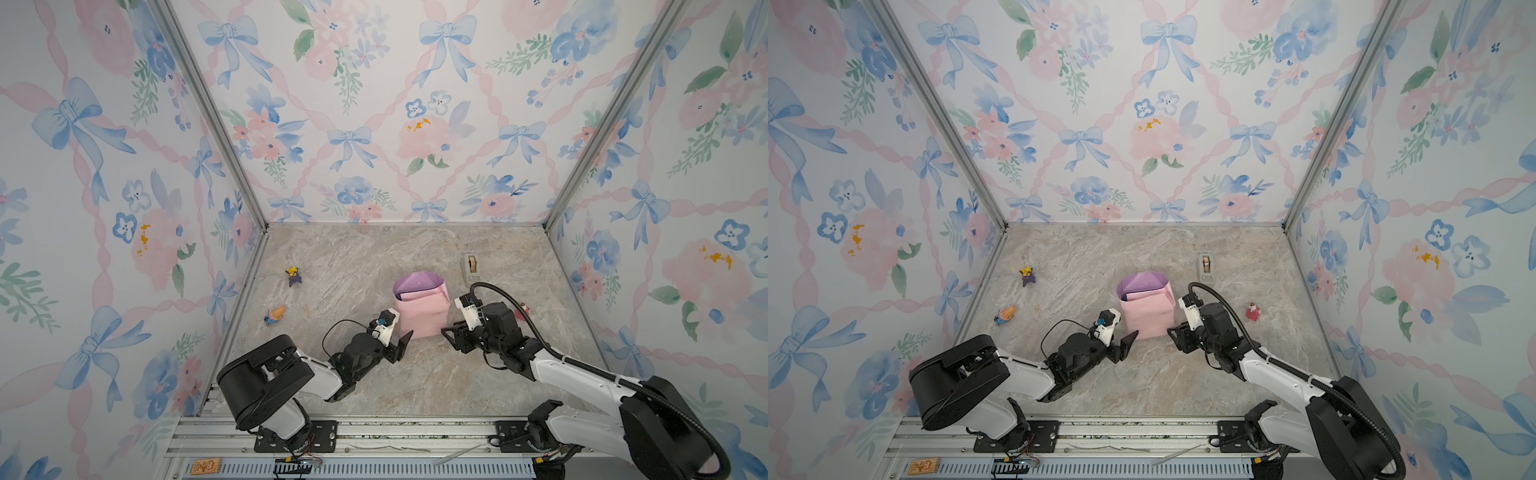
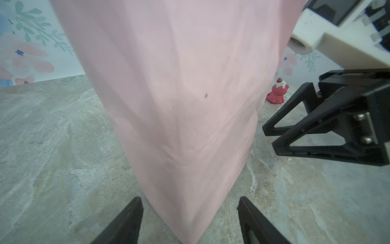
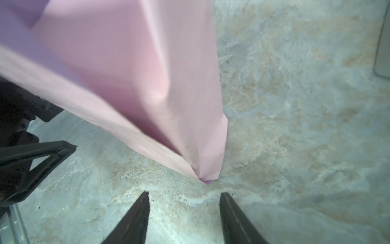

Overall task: Wrap a gift box in wrapping paper
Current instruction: Stand up the gift box at the center of the table, then fold the wrapping paper for the gift box.

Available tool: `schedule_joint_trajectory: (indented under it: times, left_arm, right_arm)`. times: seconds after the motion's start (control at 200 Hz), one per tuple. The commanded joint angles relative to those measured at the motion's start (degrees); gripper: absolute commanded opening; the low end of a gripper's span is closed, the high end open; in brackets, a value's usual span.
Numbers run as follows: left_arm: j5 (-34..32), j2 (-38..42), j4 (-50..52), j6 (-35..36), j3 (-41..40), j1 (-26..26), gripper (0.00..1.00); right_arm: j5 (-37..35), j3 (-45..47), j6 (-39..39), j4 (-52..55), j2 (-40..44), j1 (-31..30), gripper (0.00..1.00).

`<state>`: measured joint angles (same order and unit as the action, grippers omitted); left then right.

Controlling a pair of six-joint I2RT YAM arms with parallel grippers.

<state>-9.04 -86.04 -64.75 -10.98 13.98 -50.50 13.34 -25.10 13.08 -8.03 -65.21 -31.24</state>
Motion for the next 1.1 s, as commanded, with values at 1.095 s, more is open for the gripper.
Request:
schedule_joint_trajectory:
  times: [1.095]
  left_arm:
    - [3.3, 2.1, 24.9, -14.0, 16.1, 8.6, 0.55]
  right_arm:
    - [-1.9, -19.2, 1.9, 11.6, -10.9, 8.3, 0.59]
